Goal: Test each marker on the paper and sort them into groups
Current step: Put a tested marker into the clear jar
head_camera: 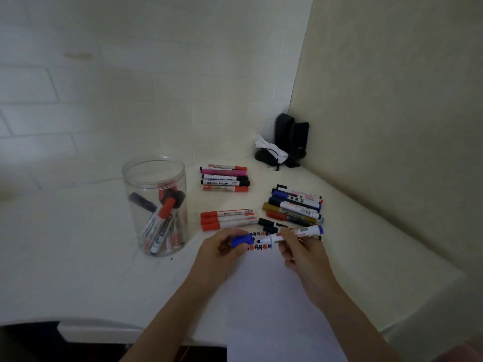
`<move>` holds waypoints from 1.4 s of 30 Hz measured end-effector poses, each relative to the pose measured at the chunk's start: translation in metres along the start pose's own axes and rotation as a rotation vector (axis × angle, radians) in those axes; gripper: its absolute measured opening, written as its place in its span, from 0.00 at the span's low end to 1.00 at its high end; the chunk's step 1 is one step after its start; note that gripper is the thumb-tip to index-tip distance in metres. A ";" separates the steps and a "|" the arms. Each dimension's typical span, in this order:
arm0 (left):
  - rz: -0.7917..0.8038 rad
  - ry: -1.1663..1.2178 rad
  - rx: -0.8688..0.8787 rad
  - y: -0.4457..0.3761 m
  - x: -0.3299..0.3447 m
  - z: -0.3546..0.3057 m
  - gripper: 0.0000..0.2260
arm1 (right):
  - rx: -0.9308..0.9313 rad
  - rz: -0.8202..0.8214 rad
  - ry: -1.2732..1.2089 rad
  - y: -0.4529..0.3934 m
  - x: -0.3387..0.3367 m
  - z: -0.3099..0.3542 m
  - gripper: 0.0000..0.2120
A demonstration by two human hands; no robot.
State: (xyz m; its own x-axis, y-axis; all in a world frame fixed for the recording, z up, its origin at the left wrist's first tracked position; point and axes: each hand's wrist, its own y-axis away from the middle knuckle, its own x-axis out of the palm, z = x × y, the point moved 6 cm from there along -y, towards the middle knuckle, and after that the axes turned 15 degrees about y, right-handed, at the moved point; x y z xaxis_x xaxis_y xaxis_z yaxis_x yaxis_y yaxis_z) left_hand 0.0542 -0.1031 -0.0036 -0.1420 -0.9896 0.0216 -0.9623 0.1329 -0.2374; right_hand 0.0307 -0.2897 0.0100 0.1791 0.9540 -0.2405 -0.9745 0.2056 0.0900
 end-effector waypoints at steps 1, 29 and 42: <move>0.002 0.013 0.006 0.001 0.000 -0.001 0.11 | 0.003 0.010 -0.001 0.001 0.003 0.000 0.12; -0.025 0.175 -0.011 0.005 -0.005 -0.001 0.09 | 0.064 0.017 -0.100 0.003 0.038 0.000 0.12; -0.199 0.558 -0.143 0.008 -0.009 -0.017 0.14 | -0.007 0.074 0.058 0.016 -0.012 0.006 0.09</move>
State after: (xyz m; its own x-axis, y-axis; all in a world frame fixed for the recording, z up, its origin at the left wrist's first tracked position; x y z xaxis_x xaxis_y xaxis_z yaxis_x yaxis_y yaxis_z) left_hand 0.0441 -0.0920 0.0111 -0.0195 -0.8235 0.5670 -0.9990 -0.0072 -0.0447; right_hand 0.0140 -0.2965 0.0201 0.0986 0.9521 -0.2894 -0.9857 0.1334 0.1030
